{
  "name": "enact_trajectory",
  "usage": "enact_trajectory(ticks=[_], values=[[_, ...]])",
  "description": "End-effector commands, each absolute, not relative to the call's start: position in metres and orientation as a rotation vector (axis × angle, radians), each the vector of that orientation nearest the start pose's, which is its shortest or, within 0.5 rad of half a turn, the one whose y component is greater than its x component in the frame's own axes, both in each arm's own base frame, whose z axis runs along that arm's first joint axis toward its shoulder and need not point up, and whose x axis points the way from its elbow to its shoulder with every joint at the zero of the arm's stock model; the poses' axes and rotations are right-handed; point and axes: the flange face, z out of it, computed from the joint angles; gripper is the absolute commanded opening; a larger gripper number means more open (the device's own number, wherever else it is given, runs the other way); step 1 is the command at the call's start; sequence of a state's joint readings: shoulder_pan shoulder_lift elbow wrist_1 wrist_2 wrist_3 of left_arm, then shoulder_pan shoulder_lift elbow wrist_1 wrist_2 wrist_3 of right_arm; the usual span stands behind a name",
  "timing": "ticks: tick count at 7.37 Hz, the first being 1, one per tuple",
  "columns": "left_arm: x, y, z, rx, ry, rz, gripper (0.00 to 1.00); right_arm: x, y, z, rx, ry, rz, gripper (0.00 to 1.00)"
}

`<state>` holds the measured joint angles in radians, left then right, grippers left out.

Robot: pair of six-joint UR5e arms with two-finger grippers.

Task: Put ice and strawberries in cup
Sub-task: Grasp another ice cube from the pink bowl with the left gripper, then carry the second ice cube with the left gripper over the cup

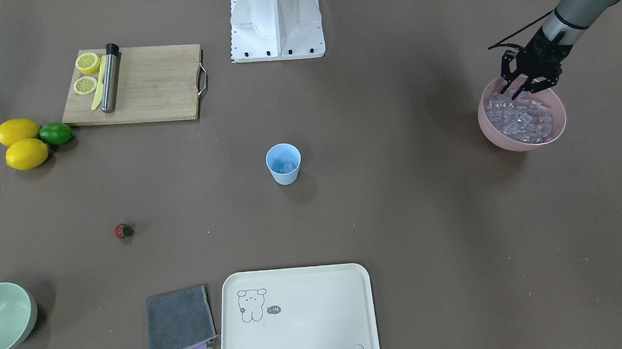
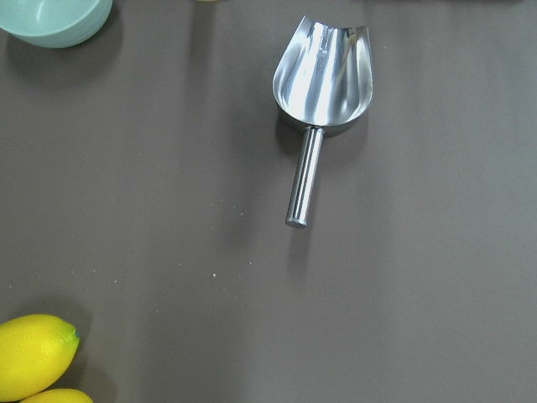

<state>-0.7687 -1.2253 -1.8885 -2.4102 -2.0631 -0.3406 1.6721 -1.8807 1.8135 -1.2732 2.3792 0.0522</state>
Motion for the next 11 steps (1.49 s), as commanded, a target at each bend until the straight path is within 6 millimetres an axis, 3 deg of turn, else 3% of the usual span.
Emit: enact_trajectory(ticks=[1,2,3,4,5,6,8,10,11], values=[[0.211,-0.329,0.552,0.437,0.857,0.626,0.00,0.099,-0.366,0.637,0.238,-0.799,0.051,1.00],[0.209,-0.330,0.543,0.410,0.927,0.640,0.00,0.099,-0.368,0.636,0.241,-0.799,0.050,1.00],[0.194,-0.350,0.528,0.441,0.964,0.602,0.00,0.099,-0.369,0.636,0.241,-0.799,0.050,1.00],[0.195,-0.363,0.514,0.466,0.984,0.591,0.00,0.099,-0.369,0.636,0.241,-0.799,0.051,1.00],[0.212,-0.385,0.483,0.451,1.041,0.478,0.00,0.099,-0.370,0.635,0.242,-0.799,0.050,1.00],[0.233,-0.411,0.436,0.422,1.133,0.325,0.00,0.099,-0.370,0.635,0.242,-0.799,0.049,1.00],[0.267,-0.440,0.348,0.385,1.283,0.153,0.00,0.098,-0.371,0.635,0.242,-0.799,0.045,1.00],[0.340,-0.442,0.271,0.335,1.395,0.034,0.00,0.097,-0.373,0.634,0.241,-0.800,0.048,1.00],[0.397,-0.419,0.256,0.341,1.400,0.008,0.00,0.097,-0.373,0.634,0.240,-0.799,0.046,1.00]])
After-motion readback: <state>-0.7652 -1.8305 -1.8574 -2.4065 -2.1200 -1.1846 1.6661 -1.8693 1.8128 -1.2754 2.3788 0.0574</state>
